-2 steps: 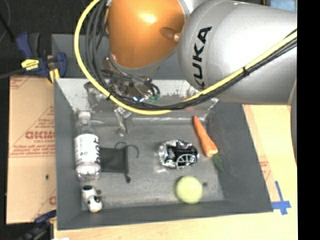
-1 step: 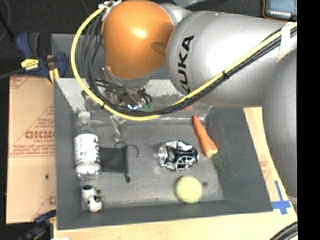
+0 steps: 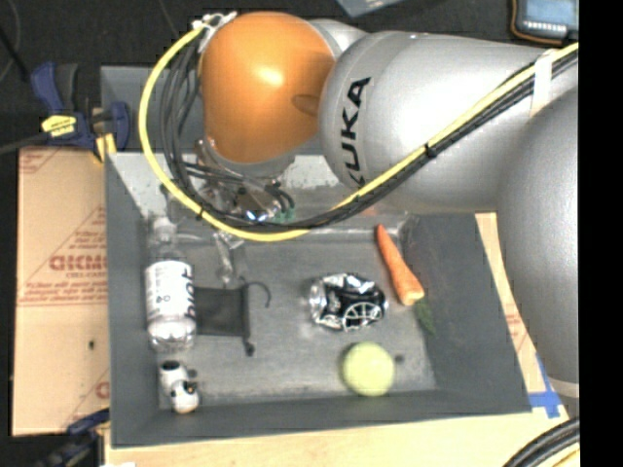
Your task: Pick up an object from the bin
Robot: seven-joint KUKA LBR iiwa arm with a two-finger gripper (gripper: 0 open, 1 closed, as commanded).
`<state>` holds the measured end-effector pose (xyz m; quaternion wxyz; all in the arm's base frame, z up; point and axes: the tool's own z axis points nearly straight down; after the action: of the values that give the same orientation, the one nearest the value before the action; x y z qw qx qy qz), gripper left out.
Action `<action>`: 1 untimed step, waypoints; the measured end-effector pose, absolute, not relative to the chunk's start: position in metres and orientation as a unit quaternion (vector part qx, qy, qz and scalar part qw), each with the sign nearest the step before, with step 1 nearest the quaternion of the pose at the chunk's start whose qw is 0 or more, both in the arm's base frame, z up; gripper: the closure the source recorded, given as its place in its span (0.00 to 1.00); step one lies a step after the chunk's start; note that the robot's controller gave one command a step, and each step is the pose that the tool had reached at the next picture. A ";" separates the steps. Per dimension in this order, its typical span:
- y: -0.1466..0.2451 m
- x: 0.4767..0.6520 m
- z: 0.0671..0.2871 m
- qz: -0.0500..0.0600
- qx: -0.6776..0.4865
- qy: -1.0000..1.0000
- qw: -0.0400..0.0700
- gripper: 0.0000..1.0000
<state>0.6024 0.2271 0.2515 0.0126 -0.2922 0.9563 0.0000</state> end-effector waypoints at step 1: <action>0.208 0.598 0.287 0.000 -0.348 0.937 0.008 0.00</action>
Offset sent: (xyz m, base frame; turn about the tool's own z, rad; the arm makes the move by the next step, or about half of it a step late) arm 0.0503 0.0088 0.0561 -0.1190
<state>0.5976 0.2080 0.2874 0.0077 -0.3480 0.9375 -0.0003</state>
